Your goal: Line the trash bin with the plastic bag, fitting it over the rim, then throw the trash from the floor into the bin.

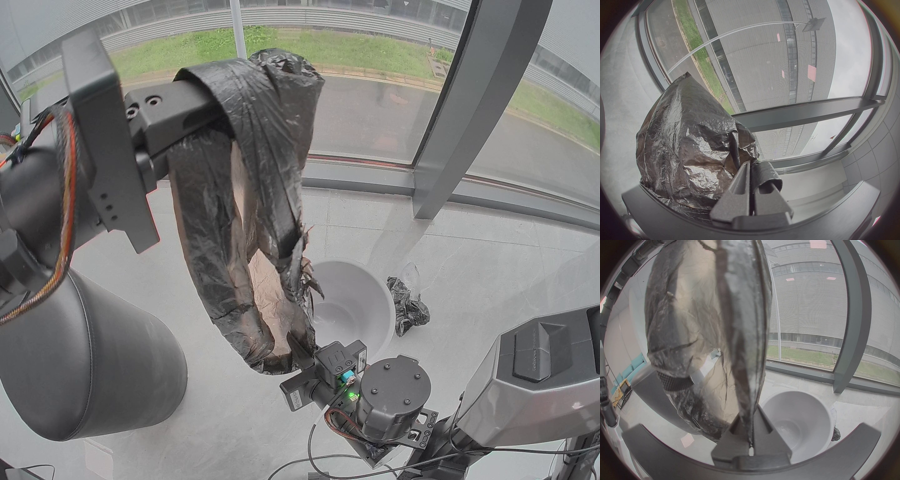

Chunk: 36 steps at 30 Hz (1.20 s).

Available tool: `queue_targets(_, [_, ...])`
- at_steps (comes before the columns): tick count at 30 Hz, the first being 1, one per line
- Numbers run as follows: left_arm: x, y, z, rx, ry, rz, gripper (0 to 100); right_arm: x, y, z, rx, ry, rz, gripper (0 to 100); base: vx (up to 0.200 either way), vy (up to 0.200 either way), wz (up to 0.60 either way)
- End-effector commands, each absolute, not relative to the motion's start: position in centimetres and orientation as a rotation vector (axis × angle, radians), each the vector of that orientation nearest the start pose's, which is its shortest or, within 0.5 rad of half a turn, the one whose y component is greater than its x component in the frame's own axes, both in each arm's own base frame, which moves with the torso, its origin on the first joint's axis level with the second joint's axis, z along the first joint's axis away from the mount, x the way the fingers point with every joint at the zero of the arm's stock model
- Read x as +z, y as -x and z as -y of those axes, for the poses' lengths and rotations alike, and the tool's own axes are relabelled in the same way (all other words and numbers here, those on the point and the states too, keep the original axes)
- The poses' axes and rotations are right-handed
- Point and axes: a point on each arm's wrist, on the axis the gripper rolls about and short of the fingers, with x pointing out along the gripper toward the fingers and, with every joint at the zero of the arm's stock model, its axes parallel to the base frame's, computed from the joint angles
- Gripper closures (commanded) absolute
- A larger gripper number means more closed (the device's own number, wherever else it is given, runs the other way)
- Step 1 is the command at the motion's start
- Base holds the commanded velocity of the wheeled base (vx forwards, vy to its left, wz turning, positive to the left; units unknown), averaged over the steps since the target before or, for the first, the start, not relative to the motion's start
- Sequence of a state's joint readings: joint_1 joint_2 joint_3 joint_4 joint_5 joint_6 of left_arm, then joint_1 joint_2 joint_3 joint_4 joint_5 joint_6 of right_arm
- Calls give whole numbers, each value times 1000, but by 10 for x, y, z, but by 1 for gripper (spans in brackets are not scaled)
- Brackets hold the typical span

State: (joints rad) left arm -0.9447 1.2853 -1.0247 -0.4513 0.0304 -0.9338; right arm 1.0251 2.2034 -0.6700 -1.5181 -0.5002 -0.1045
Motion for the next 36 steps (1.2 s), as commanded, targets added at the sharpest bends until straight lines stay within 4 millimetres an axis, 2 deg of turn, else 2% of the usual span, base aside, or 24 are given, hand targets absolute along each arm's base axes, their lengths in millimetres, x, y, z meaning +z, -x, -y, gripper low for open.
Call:
queue_targets(1, [331,-123,164,-917,948,-273,100,73,-198,-297,493,89,35,100,0,0,0])
queue_targets(7, [305,-130,156,-906,858,-321,100,85,-207,-276,437,80,44,100,0,0,0])
queue_targets(11, [284,-140,148,-947,825,-366,100,97,-223,-255,363,74,30,100,0,0,0])
queue_targets(17, [266,-152,139,-1000,826,-362,100,125,-239,-227,284,44,-60,100,0,0,0])
queue_targets(21, [263,-156,139,-1018,843,-384,100,174,-247,-207,282,34,-162,100,0,0,0])
queue_targets(27, [260,-156,137,-1048,847,-424,100,234,-241,-196,374,-5,-413,100,0,0,0])
queue_targets(31, [253,-155,135,-1077,853,-476,100,261,-237,-193,421,-52,-509,100,0,0,0])
queue_targets(36, [246,-157,133,-1081,863,-528,100,282,-229,-186,442,-40,-586,100,0,0,0])
